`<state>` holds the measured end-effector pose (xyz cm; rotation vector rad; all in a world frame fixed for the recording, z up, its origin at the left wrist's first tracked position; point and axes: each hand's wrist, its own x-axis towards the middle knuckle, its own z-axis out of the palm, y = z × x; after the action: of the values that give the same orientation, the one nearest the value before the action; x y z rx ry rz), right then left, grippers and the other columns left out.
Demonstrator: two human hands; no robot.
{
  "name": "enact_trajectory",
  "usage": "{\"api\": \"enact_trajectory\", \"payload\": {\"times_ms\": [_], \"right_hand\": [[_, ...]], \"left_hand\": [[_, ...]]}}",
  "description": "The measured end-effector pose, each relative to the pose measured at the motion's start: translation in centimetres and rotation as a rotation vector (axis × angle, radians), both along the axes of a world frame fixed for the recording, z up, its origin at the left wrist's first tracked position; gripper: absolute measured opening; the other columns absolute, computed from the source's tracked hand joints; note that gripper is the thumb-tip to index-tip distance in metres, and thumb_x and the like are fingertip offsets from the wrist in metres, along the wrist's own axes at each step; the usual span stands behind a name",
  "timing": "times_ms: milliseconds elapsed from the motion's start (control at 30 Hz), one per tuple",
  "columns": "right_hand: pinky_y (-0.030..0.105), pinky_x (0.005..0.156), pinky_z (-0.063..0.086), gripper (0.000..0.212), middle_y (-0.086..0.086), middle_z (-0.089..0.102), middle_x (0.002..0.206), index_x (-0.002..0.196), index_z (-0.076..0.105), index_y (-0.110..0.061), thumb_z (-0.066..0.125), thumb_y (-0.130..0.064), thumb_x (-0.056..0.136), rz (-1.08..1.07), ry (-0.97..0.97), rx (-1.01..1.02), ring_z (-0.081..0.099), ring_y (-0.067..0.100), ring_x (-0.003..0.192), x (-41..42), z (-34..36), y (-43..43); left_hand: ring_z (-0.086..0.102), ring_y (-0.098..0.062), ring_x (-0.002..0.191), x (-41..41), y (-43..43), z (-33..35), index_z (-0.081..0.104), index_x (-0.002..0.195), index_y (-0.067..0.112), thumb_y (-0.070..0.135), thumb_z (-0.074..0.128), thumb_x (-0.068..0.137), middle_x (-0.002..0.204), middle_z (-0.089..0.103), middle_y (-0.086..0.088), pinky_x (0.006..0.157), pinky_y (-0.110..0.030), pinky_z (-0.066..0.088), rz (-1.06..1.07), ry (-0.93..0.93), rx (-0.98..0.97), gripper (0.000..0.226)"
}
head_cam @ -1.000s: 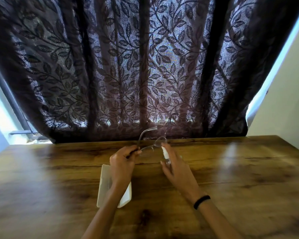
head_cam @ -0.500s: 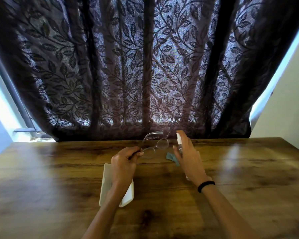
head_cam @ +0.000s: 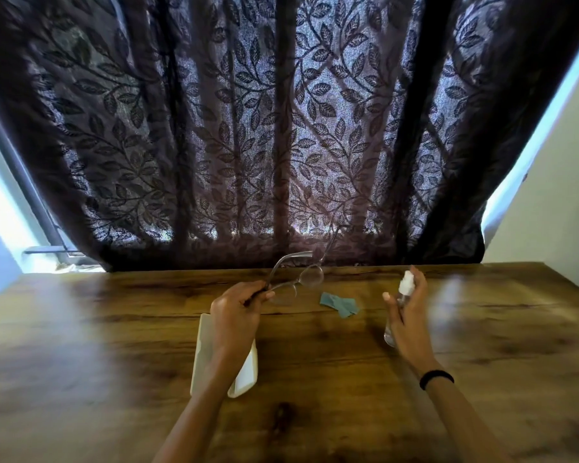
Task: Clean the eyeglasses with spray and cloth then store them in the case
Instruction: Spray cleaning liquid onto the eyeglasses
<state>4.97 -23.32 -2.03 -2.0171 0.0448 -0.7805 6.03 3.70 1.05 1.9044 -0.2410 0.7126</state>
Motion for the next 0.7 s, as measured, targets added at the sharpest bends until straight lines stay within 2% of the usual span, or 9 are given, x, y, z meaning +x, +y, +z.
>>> {"api": "enact_trajectory", "payload": {"times_ms": [100, 167, 233, 300, 433, 567, 633, 700], "right_hand": [[0.047, 0.079, 0.046, 0.068, 0.002, 0.035, 0.112, 0.131, 0.016, -0.049, 0.044, -0.073, 0.074, 0.003, 0.022, 0.043, 0.046, 0.020, 0.091, -0.3, -1.2, -0.9], [0.049, 0.079, 0.049, 0.070, 0.005, 0.039, 0.115, 0.132, 0.016, -0.047, 0.048, -0.070, 0.074, 0.002, 0.033, 0.070, 0.051, 0.023, 0.089, -0.6, -1.3, -0.8], [0.042, 0.083, 0.050, 0.068, 0.014, 0.044, 0.124, 0.132, 0.018, -0.042, 0.050, -0.059, 0.075, -0.007, 0.025, 0.081, 0.054, 0.031, 0.098, -0.8, -1.2, -0.5], [0.033, 0.085, 0.047, 0.068, 0.017, 0.038, 0.132, 0.133, 0.021, -0.037, 0.052, -0.054, 0.074, -0.013, 0.000, 0.097, 0.051, 0.031, 0.107, -1.0, -1.0, -0.2], [0.035, 0.089, 0.043, 0.073, 0.015, 0.035, 0.131, 0.136, 0.025, -0.022, 0.059, -0.045, 0.075, -0.062, -0.039, 0.061, 0.045, 0.024, 0.110, -1.4, -0.5, 0.2], [0.034, 0.093, 0.035, 0.066, 0.019, 0.035, 0.131, 0.133, 0.030, -0.016, 0.050, -0.049, 0.079, -0.208, -0.119, -0.085, 0.033, 0.022, 0.118, -1.6, 1.5, 1.4], [0.032, 0.094, 0.035, 0.047, 0.016, 0.037, 0.129, 0.127, 0.040, -0.015, 0.049, -0.037, 0.086, -0.260, -0.177, -0.255, 0.032, 0.024, 0.119, -1.2, 2.6, 2.0], [0.031, 0.090, 0.038, 0.026, 0.015, 0.046, 0.119, 0.113, 0.054, -0.010, 0.053, -0.019, 0.088, -0.266, -0.219, -0.479, 0.039, 0.027, 0.112, -0.5, 3.6, 2.6]], "left_hand": [[0.067, -0.011, 0.075, -0.1, -0.2, 0.1, 0.073, 0.089, 0.006, 0.006, 0.071, 0.075, 0.084, 0.072, -0.004, 0.067, -0.020, 0.053, -0.003, 0.005, -0.004, 0.015], [0.067, -0.012, 0.075, -0.1, -0.3, 0.2, 0.072, 0.089, 0.006, 0.005, 0.071, 0.075, 0.083, 0.072, -0.005, 0.066, -0.020, 0.053, -0.006, -0.003, -0.006, 0.015], [0.068, -0.013, 0.075, 0.0, -0.5, 0.3, 0.072, 0.089, 0.005, 0.005, 0.071, 0.074, 0.083, 0.072, -0.005, 0.066, -0.020, 0.054, -0.011, -0.007, -0.007, 0.015], [0.068, -0.014, 0.075, 0.0, -0.5, 0.2, 0.072, 0.088, 0.005, 0.005, 0.071, 0.074, 0.083, 0.072, -0.006, 0.066, -0.023, 0.054, -0.009, -0.011, -0.007, 0.014], [0.068, -0.015, 0.075, 0.0, -0.4, 0.0, 0.072, 0.090, 0.004, 0.006, 0.071, 0.074, 0.084, 0.072, -0.007, 0.067, -0.027, 0.056, -0.007, -0.010, 0.010, 0.015], [0.068, -0.016, 0.074, 0.3, -0.4, -0.2, 0.072, 0.088, 0.003, 0.006, 0.072, 0.073, 0.082, 0.073, -0.008, 0.066, -0.023, 0.054, 0.002, -0.023, 0.014, 0.015], [0.068, -0.016, 0.073, 0.5, -0.4, -0.3, 0.072, 0.087, 0.003, 0.006, 0.072, 0.072, 0.081, 0.073, -0.008, 0.066, -0.023, 0.054, 0.002, -0.035, 0.015, 0.016], [0.068, -0.016, 0.073, 0.8, -0.3, -0.4, 0.072, 0.088, 0.003, 0.005, 0.073, 0.072, 0.081, 0.073, -0.008, 0.067, -0.023, 0.055, 0.000, -0.049, 0.021, 0.017]]}}
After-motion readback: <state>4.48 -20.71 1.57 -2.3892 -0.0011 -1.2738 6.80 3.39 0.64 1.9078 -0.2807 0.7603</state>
